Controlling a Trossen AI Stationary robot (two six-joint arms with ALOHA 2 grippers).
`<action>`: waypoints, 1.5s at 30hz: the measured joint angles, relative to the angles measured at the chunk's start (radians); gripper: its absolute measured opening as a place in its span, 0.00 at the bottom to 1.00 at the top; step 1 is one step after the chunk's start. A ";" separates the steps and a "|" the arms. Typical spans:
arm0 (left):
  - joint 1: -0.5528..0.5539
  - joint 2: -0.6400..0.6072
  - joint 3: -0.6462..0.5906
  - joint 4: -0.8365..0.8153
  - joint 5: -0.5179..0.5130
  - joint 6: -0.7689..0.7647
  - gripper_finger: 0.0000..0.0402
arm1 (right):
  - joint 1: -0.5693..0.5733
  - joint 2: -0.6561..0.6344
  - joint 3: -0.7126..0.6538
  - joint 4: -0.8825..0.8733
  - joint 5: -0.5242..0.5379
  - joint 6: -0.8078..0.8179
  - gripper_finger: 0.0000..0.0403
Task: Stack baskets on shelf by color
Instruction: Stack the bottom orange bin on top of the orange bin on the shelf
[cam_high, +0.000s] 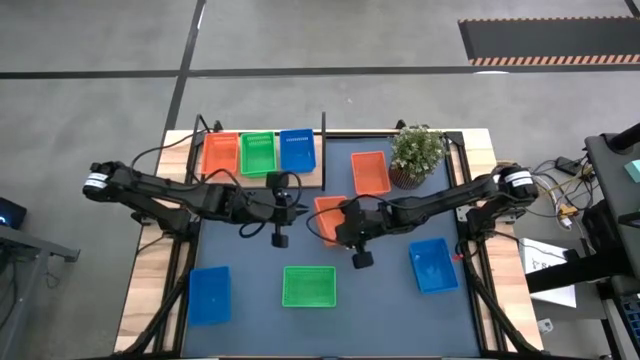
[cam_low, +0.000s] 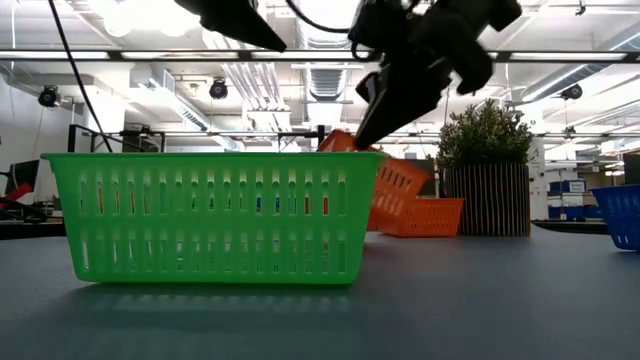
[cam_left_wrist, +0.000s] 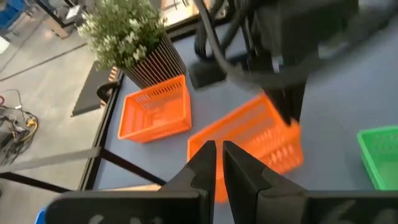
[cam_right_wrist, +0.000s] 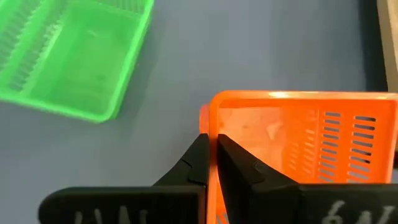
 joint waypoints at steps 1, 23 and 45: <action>0.000 0.002 0.000 0.007 0.000 0.000 0.03 | 0.000 0.016 0.000 0.018 0.015 0.013 0.03; -0.005 0.049 -0.009 -0.026 0.038 -0.085 0.25 | -0.013 0.166 0.111 0.039 0.100 -0.060 0.32; -0.005 0.360 0.065 0.112 0.084 -0.111 0.33 | -0.002 -0.466 -0.377 0.361 0.102 -0.114 0.25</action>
